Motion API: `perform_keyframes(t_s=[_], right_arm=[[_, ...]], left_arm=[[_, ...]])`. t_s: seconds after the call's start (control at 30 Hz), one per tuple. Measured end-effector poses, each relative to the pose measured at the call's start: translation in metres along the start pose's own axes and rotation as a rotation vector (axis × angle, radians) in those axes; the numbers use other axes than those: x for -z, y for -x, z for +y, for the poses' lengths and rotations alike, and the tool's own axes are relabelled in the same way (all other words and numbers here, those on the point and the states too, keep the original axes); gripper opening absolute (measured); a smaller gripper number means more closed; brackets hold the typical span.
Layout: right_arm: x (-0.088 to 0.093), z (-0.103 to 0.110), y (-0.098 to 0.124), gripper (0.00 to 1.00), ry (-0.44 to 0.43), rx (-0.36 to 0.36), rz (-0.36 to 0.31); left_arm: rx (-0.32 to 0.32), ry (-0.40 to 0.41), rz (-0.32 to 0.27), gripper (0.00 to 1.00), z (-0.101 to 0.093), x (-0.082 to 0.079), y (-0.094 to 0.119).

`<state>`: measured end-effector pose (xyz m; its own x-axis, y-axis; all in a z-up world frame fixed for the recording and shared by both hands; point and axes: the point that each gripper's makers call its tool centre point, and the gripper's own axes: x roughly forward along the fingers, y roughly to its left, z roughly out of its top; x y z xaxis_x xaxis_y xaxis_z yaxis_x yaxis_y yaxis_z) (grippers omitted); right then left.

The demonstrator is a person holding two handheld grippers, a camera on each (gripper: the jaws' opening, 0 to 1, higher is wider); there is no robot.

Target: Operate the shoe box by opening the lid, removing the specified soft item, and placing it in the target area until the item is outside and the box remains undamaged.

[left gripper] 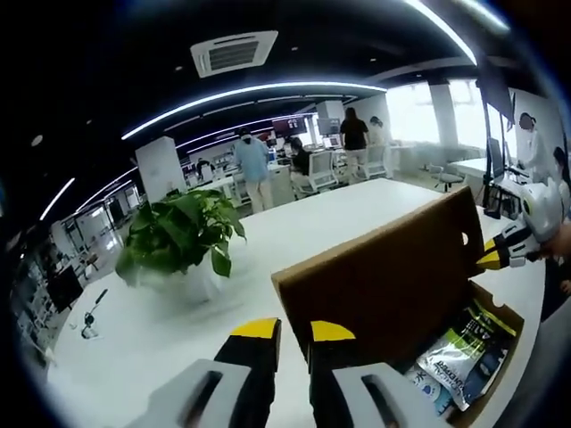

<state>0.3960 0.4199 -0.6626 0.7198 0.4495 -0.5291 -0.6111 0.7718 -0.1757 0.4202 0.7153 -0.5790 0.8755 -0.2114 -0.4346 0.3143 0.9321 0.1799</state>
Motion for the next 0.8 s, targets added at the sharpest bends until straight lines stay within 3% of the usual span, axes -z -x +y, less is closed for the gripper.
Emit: perform_keyframes(t_s=[0.33, 0.8], right_arm=[[-0.002, -0.002, -0.004, 0.02, 0.001, -0.004, 0.008], [-0.004, -0.007, -0.011, 0.02, 0.001, -0.008, 0.022]], left_arm=[[-0.005, 0.041, 0.048, 0.13, -0.003, 0.026, 0.003], [0.025, 0.088, 0.132, 0.13, -0.022, 0.065, -0.001]])
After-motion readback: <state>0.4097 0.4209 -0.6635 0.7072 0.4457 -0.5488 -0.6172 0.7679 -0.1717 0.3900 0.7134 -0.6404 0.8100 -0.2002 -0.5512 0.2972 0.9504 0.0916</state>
